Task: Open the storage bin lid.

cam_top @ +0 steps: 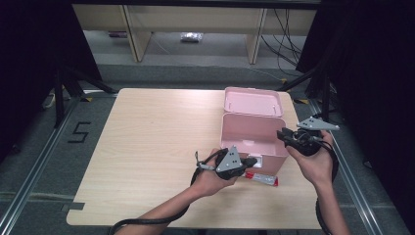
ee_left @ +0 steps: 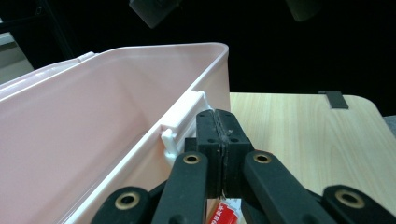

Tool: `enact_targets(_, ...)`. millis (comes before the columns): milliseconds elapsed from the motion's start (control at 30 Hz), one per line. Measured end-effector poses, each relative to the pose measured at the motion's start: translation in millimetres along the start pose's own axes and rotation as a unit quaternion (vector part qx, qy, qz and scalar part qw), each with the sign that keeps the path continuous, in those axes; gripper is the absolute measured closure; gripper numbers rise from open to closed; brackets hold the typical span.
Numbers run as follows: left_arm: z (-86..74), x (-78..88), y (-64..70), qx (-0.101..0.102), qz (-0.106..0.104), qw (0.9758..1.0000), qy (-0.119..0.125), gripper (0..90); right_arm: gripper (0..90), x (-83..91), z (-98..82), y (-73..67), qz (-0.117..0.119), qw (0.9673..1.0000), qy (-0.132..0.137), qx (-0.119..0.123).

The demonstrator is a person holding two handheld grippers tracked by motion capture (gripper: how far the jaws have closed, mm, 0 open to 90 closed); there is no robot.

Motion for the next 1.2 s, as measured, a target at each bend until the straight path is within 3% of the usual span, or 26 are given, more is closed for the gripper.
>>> enact_targets(33,1.3,1.0,0.2,-0.004,-0.001,1.0000,0.002,87.8,72.7,0.9,-2.2,-3.0,0.005,0.9999,-0.009,-0.012)
enact_targets(100,3.9,3.6,1.7,-0.001,-0.002,1.0000,0.007,86.8,72.7,1.7,-4.8,-2.3,0.005,0.9999,-0.006,0.007)
enact_targets(133,5.6,5.6,1.9,-0.006,-0.004,0.9999,0.008,86.5,72.7,2.6,-6.1,-4.5,0.012,0.9998,-0.013,-0.005)
enact_targets(200,9.1,10.2,3.1,-0.007,-0.006,0.9999,0.013,85.7,72.5,3.2,-9.0,-4.1,0.007,0.9999,-0.011,0.007)
enact_targets(267,10.6,13.2,3.3,-0.008,-0.005,0.9999,0.014,84.7,72.3,5.2,-10.8,-6.7,0.017,0.9998,-0.013,0.004)
enact_targets(300,12.8,20.7,3.4,-0.009,-0.005,0.9998,0.015,83.9,72.1,6.1,-11.4,-6.2,0.012,0.9998,-0.008,0.015)
enact_targets(467,13.1,48.5,-2.4,-0.003,0.001,0.9998,0.018,78.9,69.6,12.9,-14.8,-12.9,0.032,0.9993,-0.015,0.016)
enact_targets(700,4.1,90.9,-20.2,0.018,0.030,0.9992,0.017,66.7,66.3,21.6,-24.4,-22.6,0.062,0.9974,-0.025,0.026)
enact_targets(733,2.5,96.4,-23.0,0.020,0.036,0.9990,0.017,64.6,66.0,24.0,-26.4,-25.9,0.064,0.9973,-0.033,0.015)
enact_targets(800,-0.2,106.9,-30.7,0.024,0.050,0.9983,0.016,59.2,65.6,26.0,-28.0,-25.6,0.068,0.9965,-0.030,0.038)
enact_targets(833,-1.7,111.7,-34.5,0.027,0.056,0.9980,0.015,57.4,65.4,28.5,-30.1,-29.7,0.076,0.9960,-0.042,0.021)
enact_targets(900,-4.7,120.0,-41.9,0.030,0.072,0.9969,0.012,54.4,64.9,29.7,-32.9,-29.6,0.077,0.9953,-0.044,0.039)
enact_targets(1000,-8.6,128.5,-50.4,0.039,0.089,0.9952,0.011,51.9,64.6,30.4,-36.4,-31.3,0.083,0.9943,-0.048,0.046)
enact_targets(1067,-9.9,132.1,-52.9,0.044,0.096,0.9943,0.012,51.0,64.5,32.1,-39.2,-34.7,0.088,0.9944,-0.051,0.029)
enact_targets(1200,-9.5,133.4,-51.8,0.044,0.096,0.9942,0.016,50.4,64.2,34.0,-44.6,-36.7,0.089,0.9936,-0.052,0.046)
Point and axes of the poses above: each handheld gripper's, and its own axes: x roughly backward along the jaws, z roughly out of its top, y roughly to its right, the point moved 4 cm from there along -x, roughly forward along the jaws, and after that the axes turned 2 degrees about -y, right-handed, at the moved point
